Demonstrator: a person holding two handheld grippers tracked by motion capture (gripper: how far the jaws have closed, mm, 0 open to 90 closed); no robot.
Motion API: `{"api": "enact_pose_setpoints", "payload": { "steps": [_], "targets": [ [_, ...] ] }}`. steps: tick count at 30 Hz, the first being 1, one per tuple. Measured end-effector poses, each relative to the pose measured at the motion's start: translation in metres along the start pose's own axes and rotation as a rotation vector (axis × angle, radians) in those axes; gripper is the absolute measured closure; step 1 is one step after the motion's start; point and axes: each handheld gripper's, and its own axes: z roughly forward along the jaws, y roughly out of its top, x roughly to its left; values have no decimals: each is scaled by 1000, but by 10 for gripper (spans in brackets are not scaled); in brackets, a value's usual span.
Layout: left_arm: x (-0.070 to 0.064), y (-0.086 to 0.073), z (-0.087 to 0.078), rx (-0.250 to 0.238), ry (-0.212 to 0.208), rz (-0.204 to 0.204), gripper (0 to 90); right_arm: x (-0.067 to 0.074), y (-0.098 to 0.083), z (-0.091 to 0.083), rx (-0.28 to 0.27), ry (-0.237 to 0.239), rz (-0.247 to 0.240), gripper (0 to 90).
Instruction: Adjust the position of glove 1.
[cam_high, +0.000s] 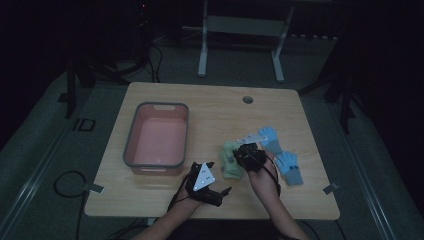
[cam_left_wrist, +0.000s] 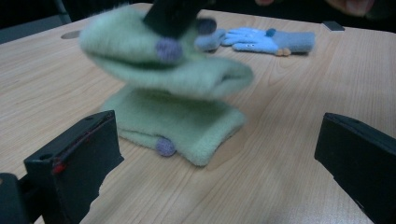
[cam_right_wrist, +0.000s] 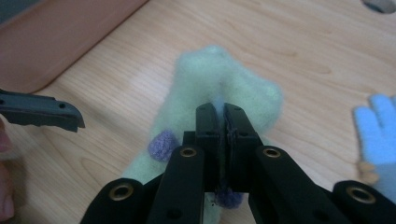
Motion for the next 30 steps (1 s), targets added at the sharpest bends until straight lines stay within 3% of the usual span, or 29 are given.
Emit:
{"api": "enact_pose_setpoints", "payload": {
  "steps": [14,16,20,22,24,27,28,30],
  "targets": [
    [-4,1,2,22,20,37,4,4,-17,33,81,16,-14,838],
    [-5,1,2,23,29,43,4,2,-15,30,74,25,-13,803],
    [-5,1,1,29,4,71,5,-4,-12,16,32,54,-16,685],
    [-4,3,2,38,-27,80,5,-12,-9,8,8,66,-20,657],
    [-3,6,2,43,-31,87,6,-21,-7,2,-14,93,-32,600],
    [1,14,0,85,-56,45,35,-35,-5,-6,-45,143,-38,563],
    [1,18,0,118,-23,61,40,-39,-5,-7,-53,159,-35,562],
    [2,21,0,131,-32,100,82,-48,-3,-7,-52,197,-21,568]
  ]
}}
